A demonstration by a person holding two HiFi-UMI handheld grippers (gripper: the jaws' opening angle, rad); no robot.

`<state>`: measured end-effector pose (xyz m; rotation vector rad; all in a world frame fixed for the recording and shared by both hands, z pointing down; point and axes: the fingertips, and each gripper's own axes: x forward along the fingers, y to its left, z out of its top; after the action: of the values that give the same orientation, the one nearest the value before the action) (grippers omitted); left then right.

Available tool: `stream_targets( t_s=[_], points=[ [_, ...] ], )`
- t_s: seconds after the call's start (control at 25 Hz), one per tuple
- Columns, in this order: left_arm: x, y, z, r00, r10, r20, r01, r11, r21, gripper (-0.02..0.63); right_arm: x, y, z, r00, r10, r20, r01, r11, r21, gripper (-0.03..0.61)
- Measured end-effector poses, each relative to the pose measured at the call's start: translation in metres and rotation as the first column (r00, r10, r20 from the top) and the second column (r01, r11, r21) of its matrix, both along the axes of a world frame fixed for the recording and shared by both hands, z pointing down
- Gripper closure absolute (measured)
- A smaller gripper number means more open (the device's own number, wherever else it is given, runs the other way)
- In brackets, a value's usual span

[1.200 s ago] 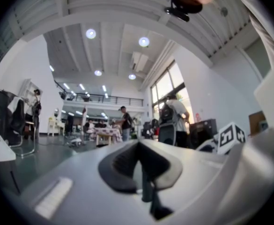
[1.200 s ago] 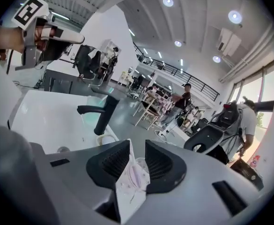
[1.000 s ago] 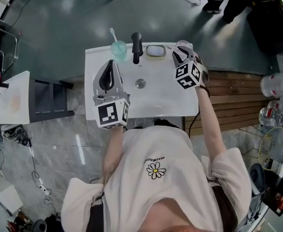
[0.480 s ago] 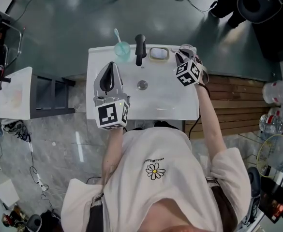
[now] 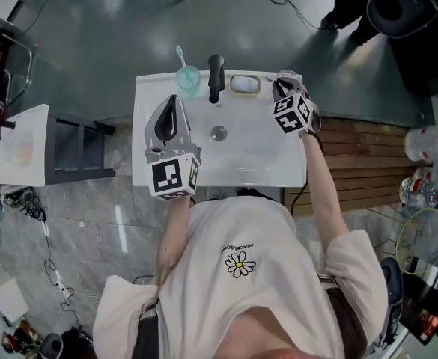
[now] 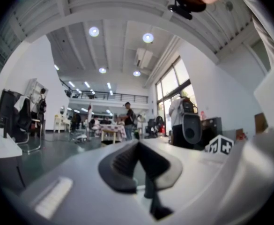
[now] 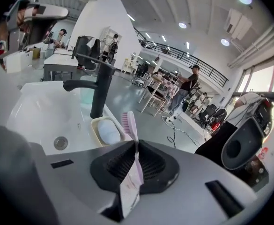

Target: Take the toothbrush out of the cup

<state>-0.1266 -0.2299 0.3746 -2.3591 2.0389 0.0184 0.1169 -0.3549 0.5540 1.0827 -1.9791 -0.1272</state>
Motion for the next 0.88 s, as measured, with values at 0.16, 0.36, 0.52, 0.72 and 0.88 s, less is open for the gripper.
stream_targets(
  t_s=[0.16, 0.36, 0.52, 0.72, 0.88],
  points=[
    [0.004, 0.001, -0.005, 1.000, 0.013, -0.001, -0.013, 1.000, 0.010, 0.607, 0.003, 0.002, -0.013, 0.996, 0.048, 0.069, -0.049, 0.999, 0.000, 0.557],
    [0.008, 0.001, -0.021, 0.999, 0.035, 0.018, -0.036, 0.998, 0.055, 0.607, 0.004, 0.002, -0.043, 0.989, 0.073, 0.126, -0.079, 0.996, 0.041, 0.557],
    [0.007, 0.003, -0.029, 0.999, 0.039, 0.011, -0.040, 0.996, 0.078, 0.607, -0.001, 0.006, -0.081, 0.979, 0.063, 0.192, -0.086, 0.990, 0.115, 0.557],
    [0.005, 0.004, -0.041, 0.999, 0.047, 0.019, -0.049, 0.993, 0.109, 0.607, -0.012, 0.025, -0.131, 0.955, 0.038, 0.293, -0.112, 0.964, 0.240, 0.557],
    [0.003, 0.005, -0.052, 0.998, 0.045, 0.034, -0.049, 0.989, 0.140, 0.607, -0.021, 0.046, -0.175, 0.919, 0.020, 0.394, -0.172, 0.919, 0.355, 0.557]
  ],
)
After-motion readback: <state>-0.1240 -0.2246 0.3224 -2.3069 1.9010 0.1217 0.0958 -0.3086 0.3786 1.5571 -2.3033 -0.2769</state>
